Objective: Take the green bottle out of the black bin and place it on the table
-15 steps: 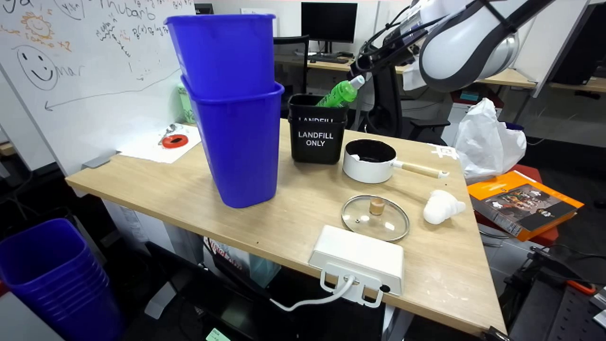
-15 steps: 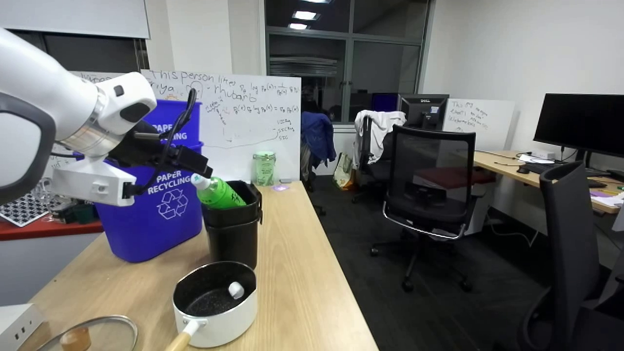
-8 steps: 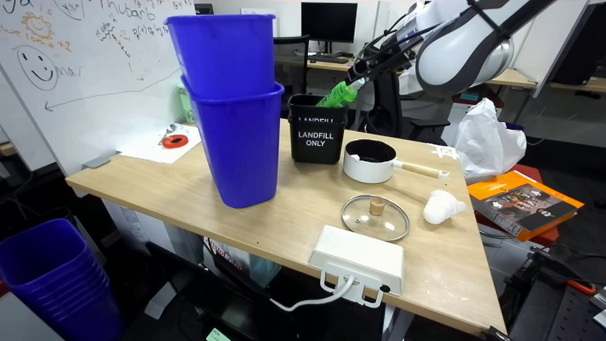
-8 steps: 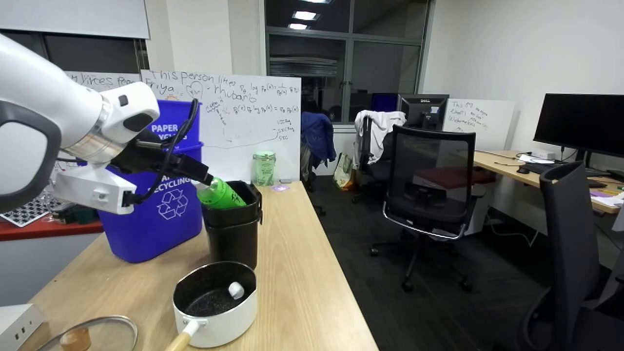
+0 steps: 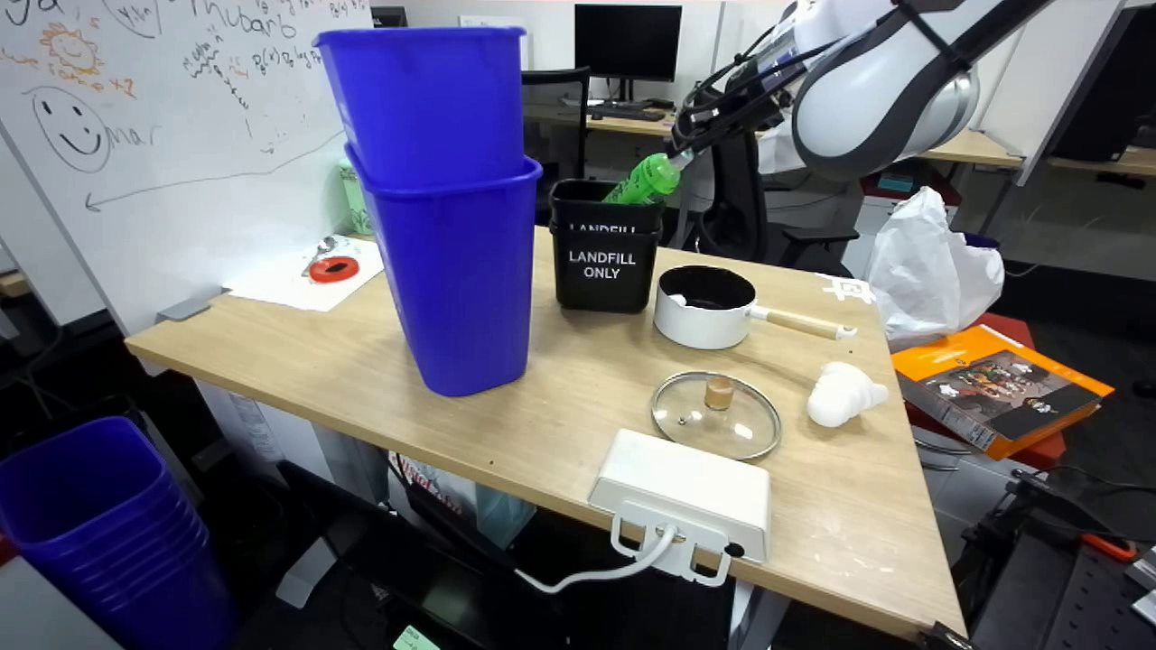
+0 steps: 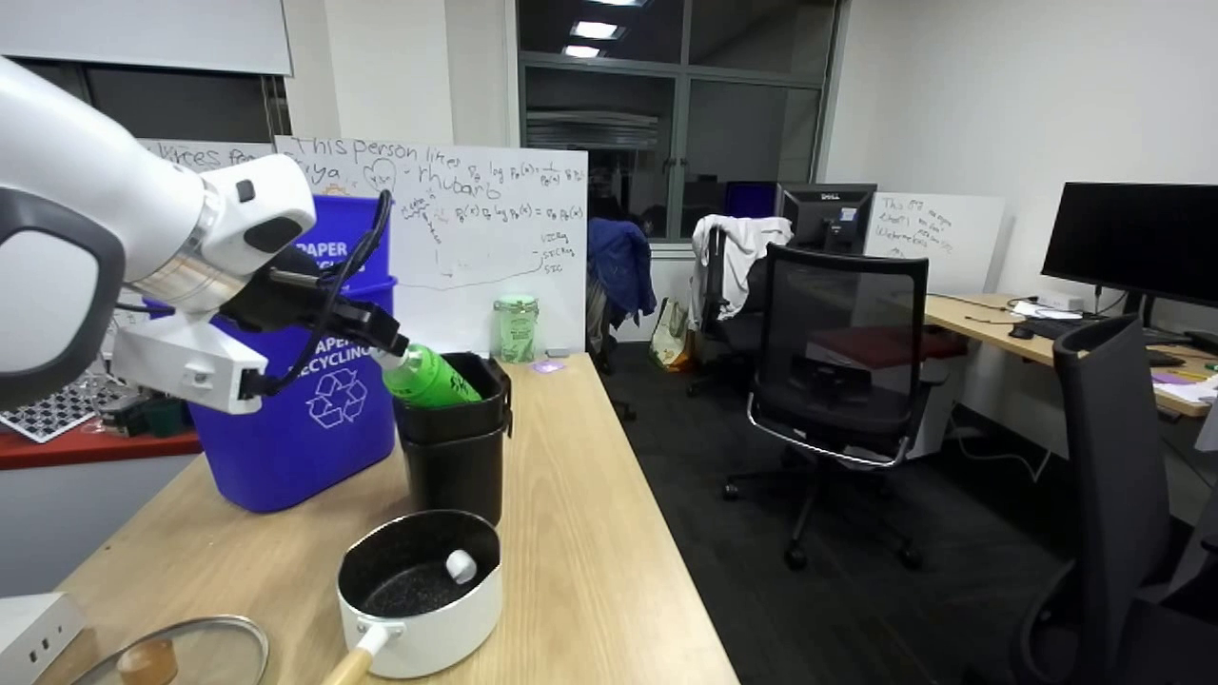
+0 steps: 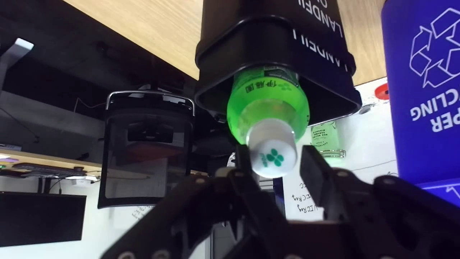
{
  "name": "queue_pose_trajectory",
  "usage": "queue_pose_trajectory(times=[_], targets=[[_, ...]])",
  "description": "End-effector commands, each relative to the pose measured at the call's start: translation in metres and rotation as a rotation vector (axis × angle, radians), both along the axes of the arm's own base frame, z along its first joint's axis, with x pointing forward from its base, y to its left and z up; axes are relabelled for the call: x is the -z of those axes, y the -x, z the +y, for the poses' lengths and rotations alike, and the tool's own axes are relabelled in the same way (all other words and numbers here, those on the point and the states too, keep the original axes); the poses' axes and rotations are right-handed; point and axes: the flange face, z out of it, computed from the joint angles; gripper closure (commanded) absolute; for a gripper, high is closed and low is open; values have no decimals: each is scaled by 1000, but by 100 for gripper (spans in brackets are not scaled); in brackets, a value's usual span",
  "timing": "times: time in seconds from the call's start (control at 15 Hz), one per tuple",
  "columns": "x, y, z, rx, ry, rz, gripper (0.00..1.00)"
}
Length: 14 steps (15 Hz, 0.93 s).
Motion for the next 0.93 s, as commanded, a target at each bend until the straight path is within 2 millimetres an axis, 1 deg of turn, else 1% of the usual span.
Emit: queue_pose_trajectory(times=[0.0, 0.07, 0.4, 0.53, 0.73, 0.87], targets=[[5, -4, -2, 20, -17, 3, 89], [5, -4, -2, 23, -19, 4, 92], [3, -2, -6, 30, -20, 2, 92], [-1, -1, -7, 34, -21, -5, 92], [-13, -1, -11, 43, -24, -28, 92], [-28, -4, -13, 53, -35, -59, 92]])
